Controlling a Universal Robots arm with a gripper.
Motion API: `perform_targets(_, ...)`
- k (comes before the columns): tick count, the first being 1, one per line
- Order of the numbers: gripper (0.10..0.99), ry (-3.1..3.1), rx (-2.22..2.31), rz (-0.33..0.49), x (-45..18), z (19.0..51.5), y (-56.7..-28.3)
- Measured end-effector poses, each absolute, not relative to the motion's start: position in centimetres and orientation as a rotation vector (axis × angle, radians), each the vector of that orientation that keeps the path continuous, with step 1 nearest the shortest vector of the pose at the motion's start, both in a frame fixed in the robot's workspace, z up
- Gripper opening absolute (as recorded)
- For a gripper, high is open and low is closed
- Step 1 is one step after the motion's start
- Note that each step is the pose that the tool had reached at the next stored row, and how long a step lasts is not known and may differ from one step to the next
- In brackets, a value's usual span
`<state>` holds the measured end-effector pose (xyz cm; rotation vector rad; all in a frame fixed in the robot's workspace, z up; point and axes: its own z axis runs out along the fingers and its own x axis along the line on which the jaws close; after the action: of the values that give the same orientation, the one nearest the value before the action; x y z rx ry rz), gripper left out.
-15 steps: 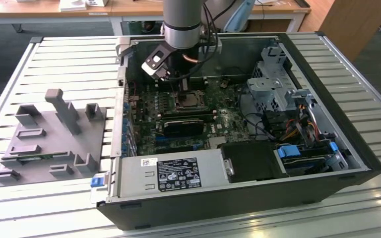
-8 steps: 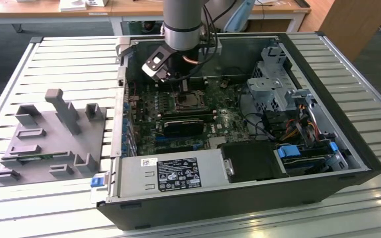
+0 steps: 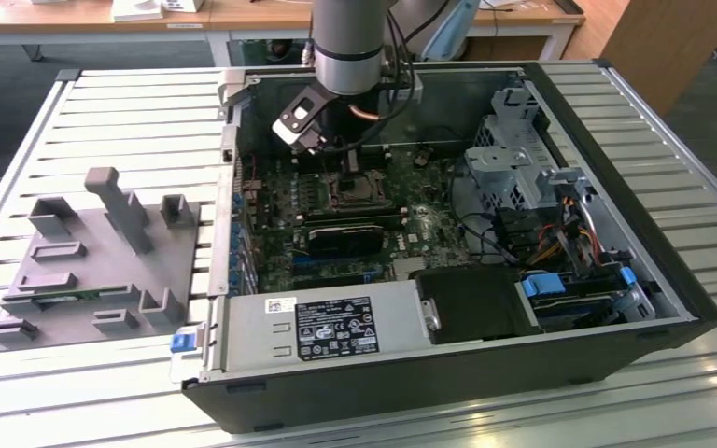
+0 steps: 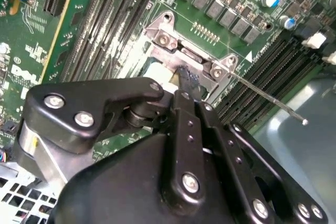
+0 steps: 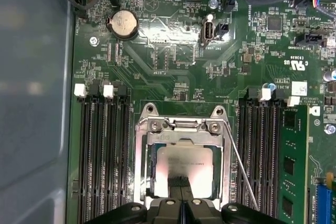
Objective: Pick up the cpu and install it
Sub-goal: 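Close the cpu cover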
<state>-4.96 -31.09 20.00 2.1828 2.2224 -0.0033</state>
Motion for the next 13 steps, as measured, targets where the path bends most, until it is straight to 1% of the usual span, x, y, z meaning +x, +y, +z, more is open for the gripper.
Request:
perform_targets(4, 0.106, 2.222, 2.183, -0.006, -4.98, 20.81, -31.11)
perform_targets(13, 0.106, 2.223, 2.183, -0.007, -4.13, 20.82, -31.11)
